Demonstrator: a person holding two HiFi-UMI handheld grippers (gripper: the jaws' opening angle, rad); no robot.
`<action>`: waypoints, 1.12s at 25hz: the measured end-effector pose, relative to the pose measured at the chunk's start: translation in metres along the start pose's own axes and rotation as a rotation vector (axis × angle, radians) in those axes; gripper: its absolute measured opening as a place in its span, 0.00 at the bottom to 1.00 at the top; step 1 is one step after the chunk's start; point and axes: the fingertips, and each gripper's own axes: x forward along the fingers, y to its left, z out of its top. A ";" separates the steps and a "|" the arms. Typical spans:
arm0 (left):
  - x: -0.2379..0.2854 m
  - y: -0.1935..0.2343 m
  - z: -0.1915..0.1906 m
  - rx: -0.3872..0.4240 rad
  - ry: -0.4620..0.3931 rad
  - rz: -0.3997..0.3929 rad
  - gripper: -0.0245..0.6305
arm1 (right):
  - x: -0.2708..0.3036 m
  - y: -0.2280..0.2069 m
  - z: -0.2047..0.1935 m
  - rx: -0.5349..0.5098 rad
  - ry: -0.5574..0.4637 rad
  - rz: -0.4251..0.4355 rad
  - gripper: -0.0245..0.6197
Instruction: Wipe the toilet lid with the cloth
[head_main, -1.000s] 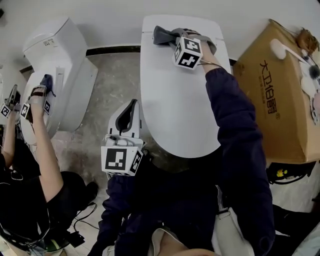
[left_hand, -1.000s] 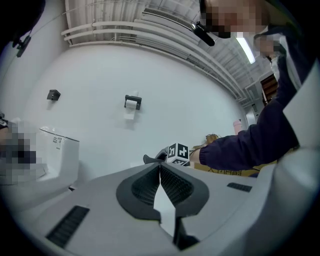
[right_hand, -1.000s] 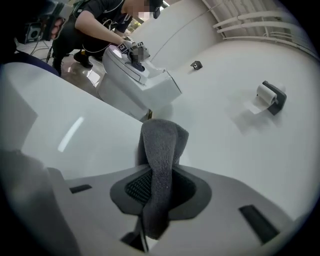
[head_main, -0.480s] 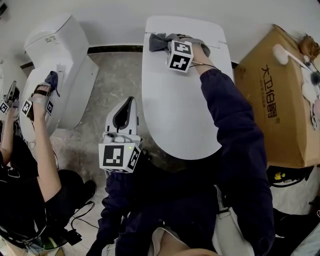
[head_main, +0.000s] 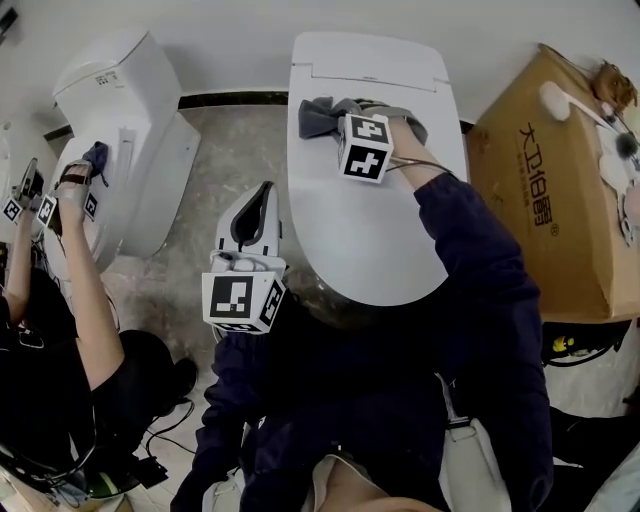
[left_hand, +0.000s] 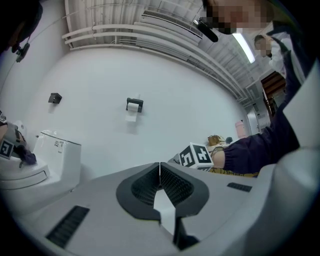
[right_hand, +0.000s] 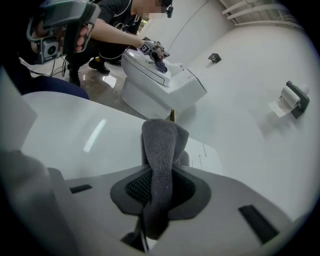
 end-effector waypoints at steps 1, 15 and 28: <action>0.001 -0.001 0.001 0.000 -0.003 -0.007 0.06 | -0.007 0.010 0.001 0.002 0.000 0.011 0.15; -0.004 -0.012 0.010 0.010 -0.027 -0.055 0.06 | -0.081 0.112 0.018 0.014 -0.010 0.106 0.15; -0.001 -0.020 0.014 -0.008 -0.056 -0.093 0.06 | -0.130 0.183 0.033 0.007 -0.022 0.210 0.15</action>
